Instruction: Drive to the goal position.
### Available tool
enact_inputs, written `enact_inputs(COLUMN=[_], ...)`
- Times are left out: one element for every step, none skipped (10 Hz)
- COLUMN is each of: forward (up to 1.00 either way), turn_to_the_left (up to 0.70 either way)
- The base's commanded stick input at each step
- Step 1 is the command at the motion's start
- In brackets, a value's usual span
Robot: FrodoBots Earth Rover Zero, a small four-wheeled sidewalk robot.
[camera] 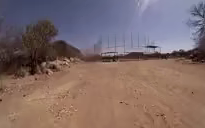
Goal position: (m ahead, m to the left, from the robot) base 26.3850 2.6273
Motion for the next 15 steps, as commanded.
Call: enact_inputs(forward=[1.00, 1.00, 1.00, 1.00, 1.00, 1.00, 1.00, 1.00, 1.00, 1.00, 1.00, 1.00, 1.00, 1.00, 1.00], turn_to_the_left=[0.00, 0.00, 0.00, 0.00, 0.00, 0.00, 0.00, 0.00, 0.00, 0.00, 0.00, 0.00, 0.00, 0.00, 0.00])
